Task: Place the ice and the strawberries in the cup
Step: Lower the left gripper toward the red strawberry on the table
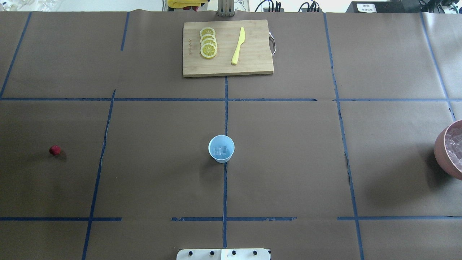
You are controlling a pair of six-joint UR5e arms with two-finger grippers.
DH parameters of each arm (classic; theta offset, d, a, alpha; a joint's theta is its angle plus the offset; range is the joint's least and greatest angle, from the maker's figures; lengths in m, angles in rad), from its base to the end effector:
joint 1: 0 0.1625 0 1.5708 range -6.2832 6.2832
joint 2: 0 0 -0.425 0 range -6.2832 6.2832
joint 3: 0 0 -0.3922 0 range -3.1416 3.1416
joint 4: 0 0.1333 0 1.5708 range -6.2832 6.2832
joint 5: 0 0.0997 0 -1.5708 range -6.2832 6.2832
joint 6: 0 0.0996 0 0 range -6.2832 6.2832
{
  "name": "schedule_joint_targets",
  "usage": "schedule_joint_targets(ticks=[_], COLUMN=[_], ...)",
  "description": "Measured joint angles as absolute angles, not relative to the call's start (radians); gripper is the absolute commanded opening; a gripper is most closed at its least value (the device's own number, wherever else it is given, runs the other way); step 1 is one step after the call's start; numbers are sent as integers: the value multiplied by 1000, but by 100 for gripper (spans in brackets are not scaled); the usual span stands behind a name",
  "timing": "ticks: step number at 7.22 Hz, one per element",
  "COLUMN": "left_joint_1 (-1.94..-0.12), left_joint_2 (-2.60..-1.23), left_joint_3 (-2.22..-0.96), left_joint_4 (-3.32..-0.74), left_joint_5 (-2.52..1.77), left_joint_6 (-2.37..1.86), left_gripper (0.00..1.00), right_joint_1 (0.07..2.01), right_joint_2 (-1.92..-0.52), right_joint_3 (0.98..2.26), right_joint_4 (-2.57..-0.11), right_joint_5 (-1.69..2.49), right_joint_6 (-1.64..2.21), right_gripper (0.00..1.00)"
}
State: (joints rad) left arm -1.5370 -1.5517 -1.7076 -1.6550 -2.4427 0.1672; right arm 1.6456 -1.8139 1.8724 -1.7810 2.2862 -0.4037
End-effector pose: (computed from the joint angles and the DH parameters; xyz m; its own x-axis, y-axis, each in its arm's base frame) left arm -0.0404 -0.4935 0.5841 0.6234 0.3357 -0.7062 -0.1388 0.9363 0.3226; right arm 0.0959 -0.3703 0.6415 0.7144 -0.2445 0.6556 0.2248 0.9675 0.1157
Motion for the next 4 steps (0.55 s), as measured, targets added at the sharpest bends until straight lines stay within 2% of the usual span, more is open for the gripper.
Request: schedule_joint_targets(ticks=[4], left_joint_1=[-1337], left_joint_2=[-1495], left_joint_3=[-1874], left_joint_4=[-1691], left_joint_5=[-2394], left_joint_6=[-234], left_gripper=[100], right_joint_1=[1650], right_joint_2=[-1820], right_joint_3=[1875], right_joint_4=[-1781], right_joint_5=[2298], right_joint_6=[-401], right_gripper=[99])
